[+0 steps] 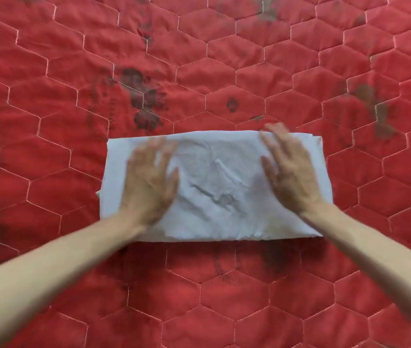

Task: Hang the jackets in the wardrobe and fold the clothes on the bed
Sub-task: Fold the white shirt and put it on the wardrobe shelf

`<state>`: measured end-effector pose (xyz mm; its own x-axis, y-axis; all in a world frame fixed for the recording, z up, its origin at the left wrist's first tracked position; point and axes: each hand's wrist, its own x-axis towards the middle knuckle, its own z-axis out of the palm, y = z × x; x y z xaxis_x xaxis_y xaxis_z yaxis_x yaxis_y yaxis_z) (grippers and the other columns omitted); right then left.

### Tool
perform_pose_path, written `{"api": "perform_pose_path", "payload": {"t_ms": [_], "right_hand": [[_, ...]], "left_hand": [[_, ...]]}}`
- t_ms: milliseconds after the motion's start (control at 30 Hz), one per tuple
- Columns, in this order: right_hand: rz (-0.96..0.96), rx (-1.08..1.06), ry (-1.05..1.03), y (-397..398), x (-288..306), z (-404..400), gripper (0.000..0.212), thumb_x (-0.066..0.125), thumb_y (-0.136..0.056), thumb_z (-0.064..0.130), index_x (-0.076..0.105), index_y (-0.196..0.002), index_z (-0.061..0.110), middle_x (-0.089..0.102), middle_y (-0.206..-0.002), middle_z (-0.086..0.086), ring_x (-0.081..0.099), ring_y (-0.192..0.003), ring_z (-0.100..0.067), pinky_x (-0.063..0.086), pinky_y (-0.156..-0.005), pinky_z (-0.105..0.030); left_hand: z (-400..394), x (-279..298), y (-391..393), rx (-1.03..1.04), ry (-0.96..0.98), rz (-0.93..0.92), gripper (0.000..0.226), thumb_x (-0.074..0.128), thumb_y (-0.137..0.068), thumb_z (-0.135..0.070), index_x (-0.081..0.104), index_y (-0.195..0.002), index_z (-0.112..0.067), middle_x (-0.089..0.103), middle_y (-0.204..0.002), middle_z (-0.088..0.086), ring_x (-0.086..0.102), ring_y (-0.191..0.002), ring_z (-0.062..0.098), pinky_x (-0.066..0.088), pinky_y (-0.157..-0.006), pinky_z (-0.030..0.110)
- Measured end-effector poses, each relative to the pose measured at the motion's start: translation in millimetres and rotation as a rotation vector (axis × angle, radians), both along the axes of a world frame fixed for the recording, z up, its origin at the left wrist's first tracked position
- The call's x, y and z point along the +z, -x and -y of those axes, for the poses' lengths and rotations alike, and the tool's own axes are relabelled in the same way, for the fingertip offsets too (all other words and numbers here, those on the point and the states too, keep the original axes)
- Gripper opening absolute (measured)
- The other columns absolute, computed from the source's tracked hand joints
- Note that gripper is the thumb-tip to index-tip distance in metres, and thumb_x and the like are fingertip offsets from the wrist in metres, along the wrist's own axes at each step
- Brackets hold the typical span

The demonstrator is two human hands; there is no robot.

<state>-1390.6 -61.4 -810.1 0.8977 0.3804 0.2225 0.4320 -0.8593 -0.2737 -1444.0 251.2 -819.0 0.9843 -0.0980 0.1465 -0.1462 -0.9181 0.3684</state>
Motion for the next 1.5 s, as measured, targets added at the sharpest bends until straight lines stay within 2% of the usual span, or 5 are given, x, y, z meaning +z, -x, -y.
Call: {"api": "perform_pose_path", "payload": {"t_ms": [133,400,767,1167,1500], "right_hand": [[-0.044,0.223,0.195,41.2,-24.0,-51.3,0.056,0.032,-0.111,0.044,0.036,-0.161,0.020,0.029,-0.170,-0.005,0.023,-0.158,-0.026,0.019,-0.127,-0.050],[-0.247,-0.301,0.217,23.4,-58.9,8.0,0.071,0.028,-0.104,0.065,0.019,-0.166,0.031,0.015,-0.174,0.002,0.009,-0.161,-0.024,0.009,-0.128,-0.055],[-0.021,0.052,0.114,12.5,-33.4,-73.0,0.057,0.038,-0.107,0.029,0.034,-0.162,0.017,0.028,-0.170,-0.004,0.021,-0.159,-0.024,0.014,-0.128,-0.050],[-0.285,-0.326,0.197,2.2,-54.8,70.3,0.063,0.018,-0.108,0.055,0.022,-0.165,0.027,0.015,-0.174,-0.001,0.010,-0.161,-0.022,0.012,-0.128,-0.056],[-0.170,-0.087,0.135,68.1,-36.2,41.1,0.062,0.028,-0.109,0.050,0.028,-0.164,0.022,0.017,-0.173,-0.003,0.015,-0.160,-0.024,0.015,-0.128,-0.052]], "left_hand": [[66.7,-21.0,33.1,-0.204,-0.122,-0.086,0.061,0.049,-0.099,-0.031,0.044,-0.155,-0.008,0.032,-0.167,0.017,0.025,-0.157,0.038,0.022,-0.125,0.059],[30.0,-66.3,12.9,0.048,-0.097,-0.233,0.073,0.036,-0.101,-0.050,0.019,-0.167,-0.025,0.011,-0.176,0.005,0.003,-0.162,0.029,0.004,-0.130,0.052],[88.1,-39.1,-13.0,-0.105,-0.034,-0.003,0.065,0.040,-0.098,-0.021,0.033,-0.160,-0.002,0.031,-0.169,0.016,0.024,-0.158,0.031,0.021,-0.127,0.054],[-32.0,-69.7,-15.4,-0.051,-0.049,-0.097,0.059,0.032,-0.104,-0.027,0.039,-0.160,-0.009,0.035,-0.168,0.011,0.028,-0.157,0.029,0.020,-0.127,0.056],[-17.5,-47.4,57.1,0.240,-0.127,-0.166,0.062,0.030,-0.106,-0.035,0.029,-0.164,-0.012,0.023,-0.172,0.011,0.018,-0.160,0.029,0.010,-0.129,0.051]]}}
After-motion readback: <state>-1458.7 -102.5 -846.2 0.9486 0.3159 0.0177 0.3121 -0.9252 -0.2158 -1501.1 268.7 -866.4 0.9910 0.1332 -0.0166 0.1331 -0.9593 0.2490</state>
